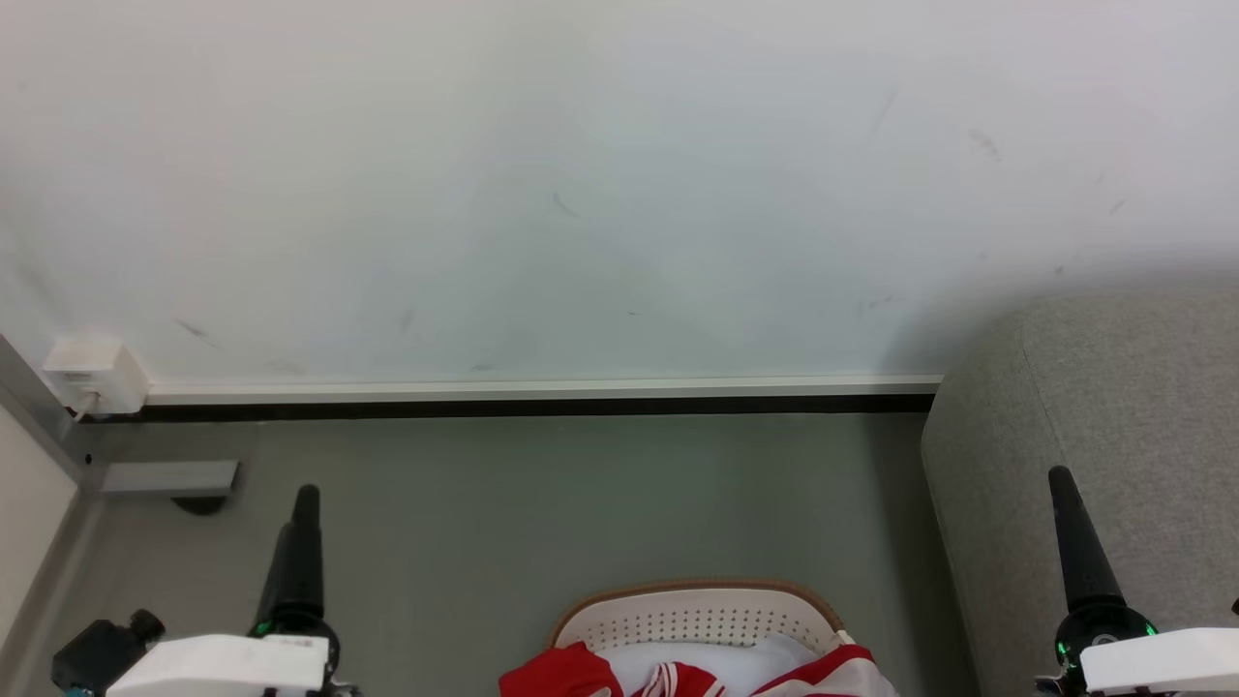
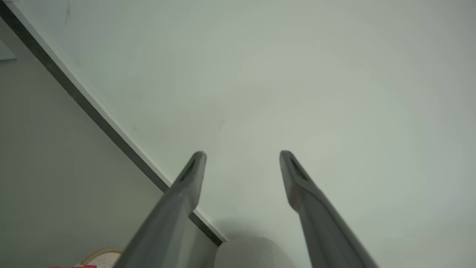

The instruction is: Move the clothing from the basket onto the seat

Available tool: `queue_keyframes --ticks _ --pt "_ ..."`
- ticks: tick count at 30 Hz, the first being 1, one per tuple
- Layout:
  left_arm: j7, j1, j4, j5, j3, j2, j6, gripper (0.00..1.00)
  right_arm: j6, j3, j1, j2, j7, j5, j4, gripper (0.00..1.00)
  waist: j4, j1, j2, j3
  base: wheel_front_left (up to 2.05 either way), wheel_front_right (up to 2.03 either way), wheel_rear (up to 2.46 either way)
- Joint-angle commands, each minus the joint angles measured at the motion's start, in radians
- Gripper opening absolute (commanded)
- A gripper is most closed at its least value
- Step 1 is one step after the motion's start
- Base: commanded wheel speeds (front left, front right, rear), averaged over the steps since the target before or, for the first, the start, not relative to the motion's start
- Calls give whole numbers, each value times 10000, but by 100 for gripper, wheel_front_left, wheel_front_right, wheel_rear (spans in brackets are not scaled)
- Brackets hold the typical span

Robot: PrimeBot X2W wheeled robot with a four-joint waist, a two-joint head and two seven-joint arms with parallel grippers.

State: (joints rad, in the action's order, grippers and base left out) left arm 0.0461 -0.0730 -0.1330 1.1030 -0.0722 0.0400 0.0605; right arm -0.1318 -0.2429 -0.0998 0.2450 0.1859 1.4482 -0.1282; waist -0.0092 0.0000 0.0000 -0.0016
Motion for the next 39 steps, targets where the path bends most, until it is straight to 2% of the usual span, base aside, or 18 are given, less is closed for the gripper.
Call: queue_keyframes --ticks 1,10,19,29,39 --pt "159 -105 277 -636 52 84 -100 100 7 34 -231 80 65 -651 159 100 0 0 0 -3 0 0 0" --pt "425 -1 387 -2330 279 93 -507 100 8 77 -241 17 162 -2366 12 100 -22 0 0 -8 0 0 0" --pt "709 80 393 -4120 496 99 -972 100 9 307 -254 -61 259 -4689 -234 100 -30 0 0 -26 0 0 0" --pt "986 146 249 -5400 697 108 -1123 100 11 369 -205 -151 362 -6461 -177 100 -18 0 0 -38 0 0 0" --pt "1250 150 90 -6358 829 116 -1124 100 13 370 -228 -221 442 -7614 -191 100 -40 0 0 -61 0 0 0"
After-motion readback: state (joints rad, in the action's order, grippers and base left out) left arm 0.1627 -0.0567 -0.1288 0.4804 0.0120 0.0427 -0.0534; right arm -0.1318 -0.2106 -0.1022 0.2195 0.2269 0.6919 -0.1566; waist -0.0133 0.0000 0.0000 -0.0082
